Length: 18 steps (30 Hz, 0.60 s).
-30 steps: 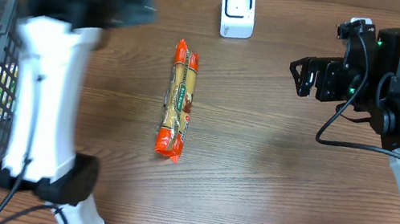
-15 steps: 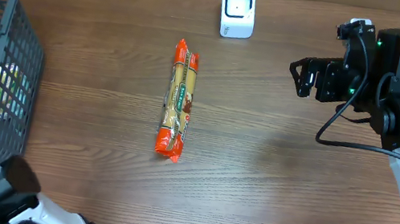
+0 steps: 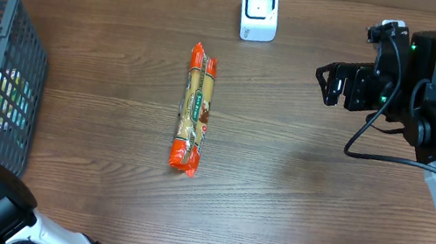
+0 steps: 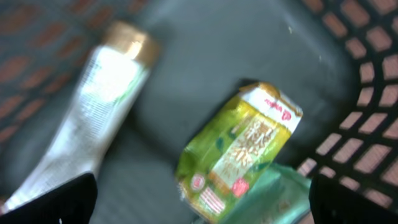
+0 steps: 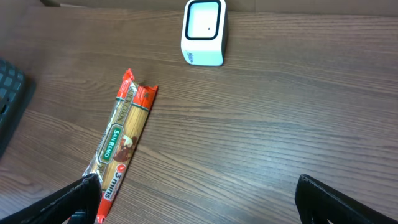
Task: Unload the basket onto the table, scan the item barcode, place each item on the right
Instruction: 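Reach into the basket and grasp the yellow POKKA drink carton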
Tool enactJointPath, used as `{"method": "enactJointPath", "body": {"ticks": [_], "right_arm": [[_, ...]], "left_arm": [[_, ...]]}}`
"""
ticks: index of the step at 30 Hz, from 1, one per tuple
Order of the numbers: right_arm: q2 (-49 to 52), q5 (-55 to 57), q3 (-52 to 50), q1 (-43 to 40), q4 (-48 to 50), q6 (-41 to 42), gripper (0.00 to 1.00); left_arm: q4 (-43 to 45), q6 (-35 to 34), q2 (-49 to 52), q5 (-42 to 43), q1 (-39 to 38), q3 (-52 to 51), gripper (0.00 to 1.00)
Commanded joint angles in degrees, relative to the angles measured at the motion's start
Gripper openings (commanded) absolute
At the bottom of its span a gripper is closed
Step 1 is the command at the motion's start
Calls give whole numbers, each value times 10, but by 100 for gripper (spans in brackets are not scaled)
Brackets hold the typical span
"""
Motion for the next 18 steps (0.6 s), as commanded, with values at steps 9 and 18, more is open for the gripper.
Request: {"method": "enactJointPath", "body": {"ticks": [9, 18], "right_arm": [[0, -3, 16, -1, 3, -2, 100], [0, -3, 16, -1, 3, -2, 100]], "left_arm": [[156, 76, 21, 30, -8, -136, 100], [165, 101, 82, 30, -42, -136, 100]]}}
